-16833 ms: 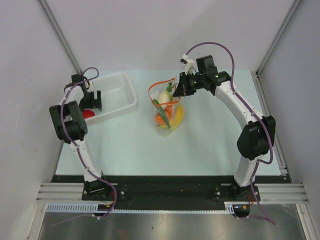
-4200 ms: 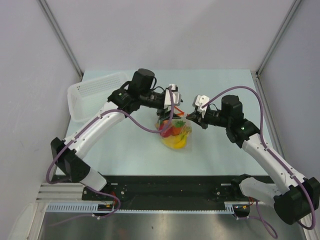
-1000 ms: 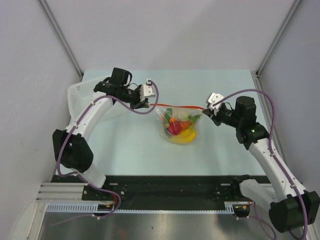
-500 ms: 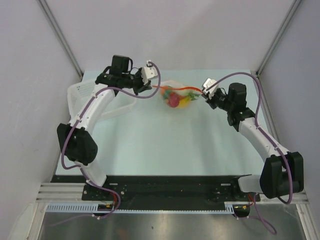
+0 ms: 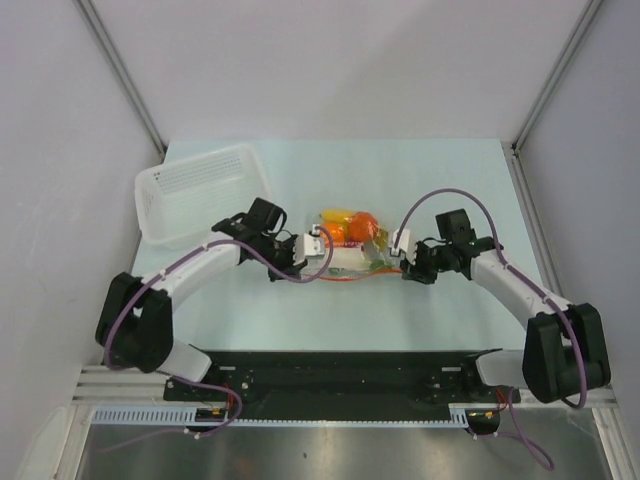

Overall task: Place the food in the zip-top bag and seal the zipper
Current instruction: Place the zipper food storage bag at the center of the board, then reset both arms

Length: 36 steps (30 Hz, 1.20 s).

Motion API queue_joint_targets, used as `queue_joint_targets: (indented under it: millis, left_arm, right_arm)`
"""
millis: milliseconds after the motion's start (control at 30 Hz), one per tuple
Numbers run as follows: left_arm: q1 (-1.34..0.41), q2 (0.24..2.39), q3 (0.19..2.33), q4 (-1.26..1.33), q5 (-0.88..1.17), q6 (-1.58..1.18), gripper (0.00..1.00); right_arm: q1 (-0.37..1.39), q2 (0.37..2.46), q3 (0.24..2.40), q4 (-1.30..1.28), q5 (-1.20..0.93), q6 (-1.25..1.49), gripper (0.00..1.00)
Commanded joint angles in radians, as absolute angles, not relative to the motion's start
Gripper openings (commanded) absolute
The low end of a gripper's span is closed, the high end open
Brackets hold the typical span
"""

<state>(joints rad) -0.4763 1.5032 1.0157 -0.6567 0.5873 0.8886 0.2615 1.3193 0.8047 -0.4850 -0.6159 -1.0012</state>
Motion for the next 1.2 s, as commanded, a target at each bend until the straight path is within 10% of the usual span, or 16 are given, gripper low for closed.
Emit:
queue_joint_targets:
  millis: [0, 33, 233, 467, 800, 1167]
  left_arm:
    - [-0.508, 1.384, 0.977, -0.609, 0.626, 0.862, 0.25]
    - [-0.511, 1.379, 0.980, -0.632, 0.627, 0.862, 0.37]
    - [-0.511, 1.307, 1.069, -0.726, 0.653, 0.807, 0.99]
    - [-0.410, 1.382, 1.355, -0.730, 0.696, 0.533, 1.00]
    - [-0.085, 1.825, 2.052, -0.867, 0.710, 0.088, 1.00]
    - [0.117, 1.795, 1.835, -0.734, 0.531, 0.032, 1.00]
  right_arm:
    - [0.262, 1.207, 0.795, -0.659, -0.646, -1.138, 0.43]
    - [0.262, 1.191, 0.793, -0.678, -0.643, -1.144, 0.60]
    - [0.207, 1.050, 0.798, -0.651, -0.627, -1.045, 0.81]
    - [0.163, 0.982, 0.877, -0.400, -0.577, -0.678, 0.99]
    - [0.123, 1.233, 1.187, -0.269, -0.426, -0.230, 1.00]
    - [-0.092, 1.436, 1.242, -0.287, -0.520, -0.034, 0.99]
